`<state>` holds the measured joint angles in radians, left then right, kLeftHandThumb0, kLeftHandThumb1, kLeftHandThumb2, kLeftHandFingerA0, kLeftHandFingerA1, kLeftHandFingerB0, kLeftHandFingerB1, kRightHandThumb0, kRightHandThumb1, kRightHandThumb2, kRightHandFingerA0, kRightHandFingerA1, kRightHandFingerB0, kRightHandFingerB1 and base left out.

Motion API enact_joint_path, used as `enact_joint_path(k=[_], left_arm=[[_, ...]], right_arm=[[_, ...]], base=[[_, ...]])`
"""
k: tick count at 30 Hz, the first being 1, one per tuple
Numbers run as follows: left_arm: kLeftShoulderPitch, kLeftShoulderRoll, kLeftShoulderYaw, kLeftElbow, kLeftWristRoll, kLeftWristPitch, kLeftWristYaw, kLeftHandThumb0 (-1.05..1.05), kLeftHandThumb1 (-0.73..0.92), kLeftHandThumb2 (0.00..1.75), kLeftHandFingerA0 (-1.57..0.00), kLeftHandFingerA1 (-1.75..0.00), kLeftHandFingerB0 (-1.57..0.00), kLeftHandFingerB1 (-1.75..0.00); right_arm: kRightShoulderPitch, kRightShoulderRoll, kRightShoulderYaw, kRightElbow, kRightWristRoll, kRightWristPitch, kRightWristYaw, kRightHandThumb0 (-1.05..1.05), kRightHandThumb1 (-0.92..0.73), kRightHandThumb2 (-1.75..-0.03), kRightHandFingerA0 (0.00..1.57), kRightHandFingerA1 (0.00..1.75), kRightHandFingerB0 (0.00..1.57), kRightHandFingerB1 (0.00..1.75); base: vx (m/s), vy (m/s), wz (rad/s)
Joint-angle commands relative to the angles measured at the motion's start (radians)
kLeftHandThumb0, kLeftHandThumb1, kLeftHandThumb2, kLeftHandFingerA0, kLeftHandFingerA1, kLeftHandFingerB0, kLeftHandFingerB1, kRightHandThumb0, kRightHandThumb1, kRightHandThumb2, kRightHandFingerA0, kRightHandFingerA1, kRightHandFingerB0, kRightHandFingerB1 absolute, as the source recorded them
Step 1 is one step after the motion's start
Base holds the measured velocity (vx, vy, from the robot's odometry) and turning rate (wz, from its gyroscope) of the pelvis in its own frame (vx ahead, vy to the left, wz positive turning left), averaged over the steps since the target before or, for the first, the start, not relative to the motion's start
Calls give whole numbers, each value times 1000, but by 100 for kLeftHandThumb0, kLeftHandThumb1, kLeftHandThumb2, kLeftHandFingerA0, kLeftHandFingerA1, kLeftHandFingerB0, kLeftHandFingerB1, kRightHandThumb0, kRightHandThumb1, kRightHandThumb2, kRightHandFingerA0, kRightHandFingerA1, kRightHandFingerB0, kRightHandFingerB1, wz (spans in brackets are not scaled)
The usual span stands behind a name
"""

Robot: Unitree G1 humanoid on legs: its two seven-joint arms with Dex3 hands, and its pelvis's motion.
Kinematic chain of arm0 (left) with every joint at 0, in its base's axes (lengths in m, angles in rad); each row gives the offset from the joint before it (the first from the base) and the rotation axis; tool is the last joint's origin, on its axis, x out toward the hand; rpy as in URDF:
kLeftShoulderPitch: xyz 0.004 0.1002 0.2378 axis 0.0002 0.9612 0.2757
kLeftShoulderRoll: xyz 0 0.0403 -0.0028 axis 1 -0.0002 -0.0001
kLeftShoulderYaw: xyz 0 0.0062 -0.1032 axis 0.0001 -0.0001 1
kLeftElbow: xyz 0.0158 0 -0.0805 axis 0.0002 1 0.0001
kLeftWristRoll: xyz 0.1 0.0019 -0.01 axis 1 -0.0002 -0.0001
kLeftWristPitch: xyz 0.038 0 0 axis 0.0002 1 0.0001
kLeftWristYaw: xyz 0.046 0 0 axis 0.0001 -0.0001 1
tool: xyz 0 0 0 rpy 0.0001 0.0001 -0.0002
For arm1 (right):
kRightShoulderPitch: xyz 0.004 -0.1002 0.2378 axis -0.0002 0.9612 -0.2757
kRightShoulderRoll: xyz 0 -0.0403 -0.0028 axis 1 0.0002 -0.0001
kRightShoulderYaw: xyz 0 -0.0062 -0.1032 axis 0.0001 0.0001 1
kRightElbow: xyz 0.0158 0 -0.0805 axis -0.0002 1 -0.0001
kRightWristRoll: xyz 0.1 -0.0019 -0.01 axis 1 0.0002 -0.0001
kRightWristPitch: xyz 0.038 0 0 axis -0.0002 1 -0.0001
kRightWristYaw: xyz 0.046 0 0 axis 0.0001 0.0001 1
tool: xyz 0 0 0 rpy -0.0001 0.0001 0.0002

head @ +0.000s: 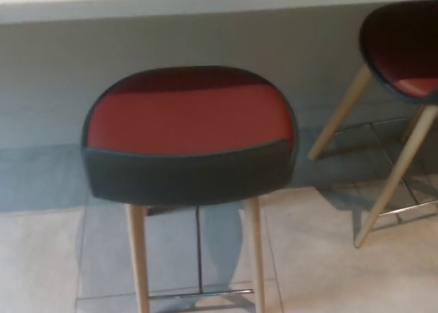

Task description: The robot walks towards a chair and uses both its hands to grab it and push it away from itself

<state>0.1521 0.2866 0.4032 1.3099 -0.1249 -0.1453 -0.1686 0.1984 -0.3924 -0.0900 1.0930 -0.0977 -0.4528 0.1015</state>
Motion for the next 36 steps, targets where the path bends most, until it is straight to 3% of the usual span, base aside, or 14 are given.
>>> enact_joint_path(k=[1, 5, 6, 20, 21, 27, 28, 32, 33, 34, 36], left_arm=[[-11, 37, -5, -5, -2, -11, -2, -56, 54, 57, -24, -39, -23, -30], [-30, 54, -8, -12, 0, -20, -13, -59, 55, 57, -22, -42, -23, -30], [-34, 56, -7, -19, -4, -21, -17, -64, 43, 77, -20, -50, -17, -42], [-34, 45, -19, -28, -4, -26, -15, -62, 43, 77, -21, -51, -18, -43], [-28, 50, -15, -21, -6, -23, -15, -57, 54, 57, -22, -43, -23, -32], [-30, 59, -25, -28, -1, -25, -17, -60, 55, 56, -23, -43, -24, -32], [-37, 62, -20, -27, -8, -21, -22, -58, 55, 57, -25, -45, -24, -33], [-41, 64, -17, -25, -10, -19, -25, -58, 55, 57, -25, -45, -24, -33], [-48, 69, -18, -27, -10, -21, -34, -63, 42, 77, -23, -53, -17, -43], [-51, 71, -19, -29, -10, -23, -37, -63, 42, 77, -23, -54, -17, -44], [-54, 74, -22, -36, -9, -26, -40, -62, 43, 77, -23, -53, -17, -44]], right_arm=[[-5, -6, -13, -9, 21, -20, 12, -73, -64, -61, 14, 52, 5, 27], [-26, -12, -5, 1, 6, -22, 0, -72, -64, -61, 16, 53, 6, 27], [-31, -13, -6, 5, 7, -28, 1, -73, -64, -60, 17, 53, 6, 26], [-28, -5, 0, -8, 7, -34, 5, -73, -63, -61, 17, 54, 6, 27], [-36, 1, -31, 6, 57, -22, 65, -71, -49, -86, 15, 56, 2, 37], [-45, 5, -44, 23, 53, -26, 66, -72, -50, -86, 14, 56, 3, 37], [-45, 1, -25, 2, 22, -32, 32, -66, -63, -59, 15, 58, 7, 31], [-44, -1, -13, -10, 11, -33, 15, -66, -63, -59, 15, 58, 7, 31], [-48, -6, 0, -21, -8, -33, -8, -67, -63, -60, 17, 56, 6, 31], [-51, -7, 5, -25, -13, -33, -16, -70, -49, -85, 15, 58, 2, 37], [-55, -8, 11, -30, -17, -32, -25, -73, -50, -86, 17, 60, 3, 36]], base=[[60, -87, 1], [17, 6, -5], [41, 90, -11], [69, 128, -3], [113, -26, 55], [115, 93, -7], [125, 234, -25], [168, 213, -18], [48, 196, -10], [57, 230, -1], [60, 160, -8]])
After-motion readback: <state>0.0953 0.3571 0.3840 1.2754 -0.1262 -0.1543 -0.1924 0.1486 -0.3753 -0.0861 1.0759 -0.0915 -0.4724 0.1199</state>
